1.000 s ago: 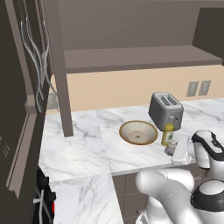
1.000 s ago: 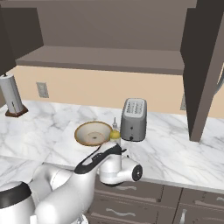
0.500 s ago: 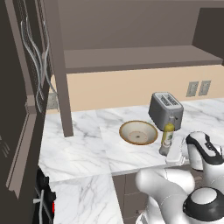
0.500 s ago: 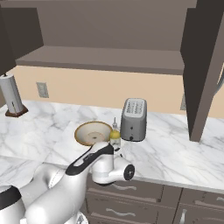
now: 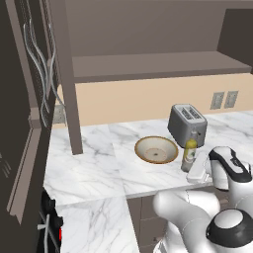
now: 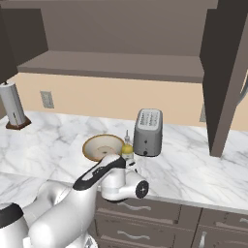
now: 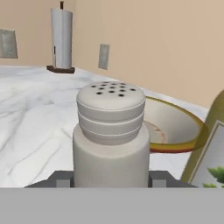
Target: Retrieve the bottle and the shaker from the cabinet and place them next to the mixing bowl on the counter. Then add garlic from the fridge to the mixing bowl.
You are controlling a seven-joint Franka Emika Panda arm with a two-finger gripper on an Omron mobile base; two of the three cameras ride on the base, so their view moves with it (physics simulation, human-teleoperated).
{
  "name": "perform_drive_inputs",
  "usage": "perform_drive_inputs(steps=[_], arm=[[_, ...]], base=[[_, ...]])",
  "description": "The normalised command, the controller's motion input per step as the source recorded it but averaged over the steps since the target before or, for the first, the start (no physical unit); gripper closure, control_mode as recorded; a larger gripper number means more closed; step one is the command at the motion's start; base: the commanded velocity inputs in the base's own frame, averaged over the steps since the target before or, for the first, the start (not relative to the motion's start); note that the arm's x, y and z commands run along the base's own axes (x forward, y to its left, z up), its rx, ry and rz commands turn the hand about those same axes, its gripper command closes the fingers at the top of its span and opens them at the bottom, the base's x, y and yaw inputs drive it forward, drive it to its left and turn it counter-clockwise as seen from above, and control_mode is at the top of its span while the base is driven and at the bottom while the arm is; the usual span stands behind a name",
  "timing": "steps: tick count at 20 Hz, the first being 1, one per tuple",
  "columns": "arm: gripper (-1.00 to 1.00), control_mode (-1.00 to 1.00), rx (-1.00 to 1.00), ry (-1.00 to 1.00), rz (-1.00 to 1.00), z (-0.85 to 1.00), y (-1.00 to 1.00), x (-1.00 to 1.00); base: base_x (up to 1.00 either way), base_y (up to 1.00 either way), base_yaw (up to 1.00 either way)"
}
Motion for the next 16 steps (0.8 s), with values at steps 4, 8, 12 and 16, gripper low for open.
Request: perform_drive_inputs(steps=[4, 8, 12, 16], arm=[[1.00, -1.00, 0.00, 0.00, -0.02, -0.12, 0.16, 0.10], [1.00, -1.00, 0.00, 0.00, 0.00, -0.09, 0.03, 0.14], [1.00, -1.00, 0.00, 0.00, 0.00, -0.13, 0.01, 0.05], [1.00, -1.00, 0.00, 0.00, -0.01, -0.25, 0.07, 0.05]], base=[[0.00, 0.00, 0.00], [0.00, 0.00, 0.00], [0.00, 0.00, 0.00], [0.00, 0.00, 0.00]])
